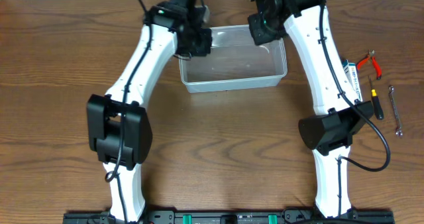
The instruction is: Pack container
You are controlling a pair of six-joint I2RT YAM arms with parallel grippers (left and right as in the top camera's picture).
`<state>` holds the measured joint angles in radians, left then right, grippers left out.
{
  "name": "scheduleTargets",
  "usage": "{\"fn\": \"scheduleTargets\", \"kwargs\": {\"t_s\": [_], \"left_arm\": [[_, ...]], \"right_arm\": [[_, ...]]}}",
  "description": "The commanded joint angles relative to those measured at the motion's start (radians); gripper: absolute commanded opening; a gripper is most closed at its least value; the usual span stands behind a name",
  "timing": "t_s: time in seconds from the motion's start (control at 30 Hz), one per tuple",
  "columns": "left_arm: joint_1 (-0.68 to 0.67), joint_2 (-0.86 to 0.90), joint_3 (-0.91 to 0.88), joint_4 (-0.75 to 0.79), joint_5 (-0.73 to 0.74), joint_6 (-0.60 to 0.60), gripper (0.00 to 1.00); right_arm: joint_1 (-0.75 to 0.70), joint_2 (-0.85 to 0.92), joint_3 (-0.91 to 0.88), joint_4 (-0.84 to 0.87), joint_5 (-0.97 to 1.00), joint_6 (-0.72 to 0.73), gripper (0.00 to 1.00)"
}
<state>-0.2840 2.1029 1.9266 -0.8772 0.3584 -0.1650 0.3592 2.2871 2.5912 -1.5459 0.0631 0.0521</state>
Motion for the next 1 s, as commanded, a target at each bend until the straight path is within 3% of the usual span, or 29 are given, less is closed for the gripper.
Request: {"fn": "scheduleTargets", "kwargs": {"t_s": [0.0, 0.33, 0.9, 0.93, 0.97], "left_arm": [[0.060, -0.067, 0.024, 0.023, -0.012, -0.054, 0.16], [0.211, -0.143, 0.024, 0.037, -0.012, -0.093, 0.17], [0.330, -0.149, 0.023, -0.019, -0.013, -0.091, 0.17], [0.335, -0.149, 0.023, -0.024, -0.013, -0.091, 0.25], [0.341, -0.149, 0.023, -0.027, -0.013, -0.091, 0.27]], "right_arm": [[0.002, 0.005, 0.013, -0.021, -0.006, 0.014, 0.01], [0.002, 0.006, -0.031, -0.039, -0.054, 0.014, 0.01], [-0.001, 0.006, -0.345, 0.096, -0.053, -0.002, 0.01], [-0.001, 0.006, -0.355, 0.099, -0.052, -0.002, 0.01], [-0.002, 0.006, -0.368, 0.104, -0.053, -0.001, 0.01]]}}
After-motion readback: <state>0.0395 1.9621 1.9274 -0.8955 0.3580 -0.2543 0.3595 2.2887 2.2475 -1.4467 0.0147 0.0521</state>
